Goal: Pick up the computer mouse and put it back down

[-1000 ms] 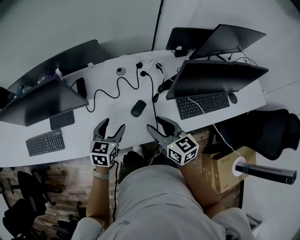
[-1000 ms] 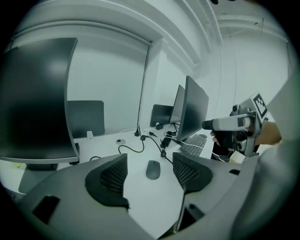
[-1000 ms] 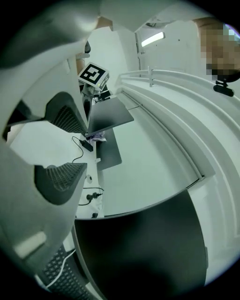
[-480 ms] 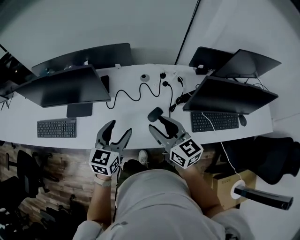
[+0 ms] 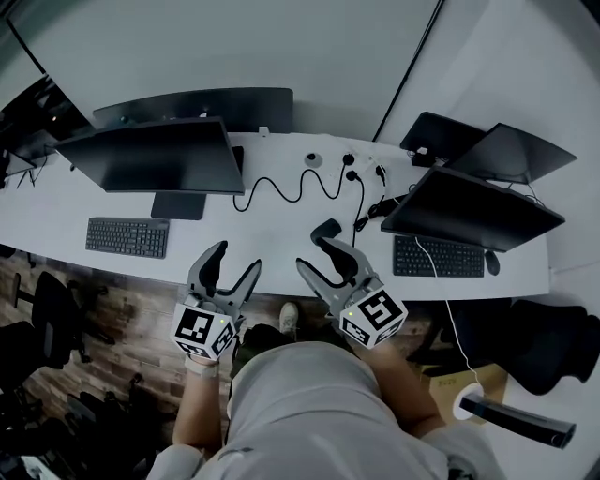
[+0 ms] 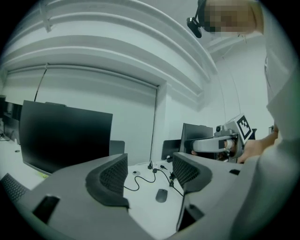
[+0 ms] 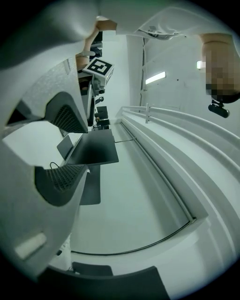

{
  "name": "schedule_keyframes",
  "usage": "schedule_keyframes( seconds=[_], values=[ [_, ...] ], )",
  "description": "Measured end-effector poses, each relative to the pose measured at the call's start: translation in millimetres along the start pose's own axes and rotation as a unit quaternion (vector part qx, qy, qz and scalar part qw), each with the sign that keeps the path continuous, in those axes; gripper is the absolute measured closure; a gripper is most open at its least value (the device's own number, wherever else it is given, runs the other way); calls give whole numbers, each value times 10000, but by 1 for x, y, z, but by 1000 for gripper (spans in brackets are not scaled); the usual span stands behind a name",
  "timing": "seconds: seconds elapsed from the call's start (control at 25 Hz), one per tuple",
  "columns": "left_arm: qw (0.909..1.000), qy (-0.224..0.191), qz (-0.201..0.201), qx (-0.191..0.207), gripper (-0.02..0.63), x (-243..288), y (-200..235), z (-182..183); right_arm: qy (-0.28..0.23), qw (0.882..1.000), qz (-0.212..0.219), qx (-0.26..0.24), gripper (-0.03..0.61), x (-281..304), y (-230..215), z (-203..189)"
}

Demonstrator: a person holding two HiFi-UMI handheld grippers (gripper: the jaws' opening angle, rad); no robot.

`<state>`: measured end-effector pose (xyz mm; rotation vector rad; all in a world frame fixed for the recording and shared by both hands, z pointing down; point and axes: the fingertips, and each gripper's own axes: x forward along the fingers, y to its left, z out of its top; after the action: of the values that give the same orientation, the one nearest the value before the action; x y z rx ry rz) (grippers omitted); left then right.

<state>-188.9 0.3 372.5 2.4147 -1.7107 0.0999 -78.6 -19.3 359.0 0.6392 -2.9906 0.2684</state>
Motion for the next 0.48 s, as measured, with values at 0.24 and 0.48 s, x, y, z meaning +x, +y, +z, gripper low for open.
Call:
schedule_keyframes(
  seconds=[0.24, 0.48],
  values=[
    [9998, -85, 176, -101, 318, -15, 4, -3, -11, 9999, 94, -110, 382, 0, 7, -3],
    [9997, -6, 186, -183, 318, -17, 3, -14, 184, 9996, 41, -231, 382, 0, 9, -13]
  ],
)
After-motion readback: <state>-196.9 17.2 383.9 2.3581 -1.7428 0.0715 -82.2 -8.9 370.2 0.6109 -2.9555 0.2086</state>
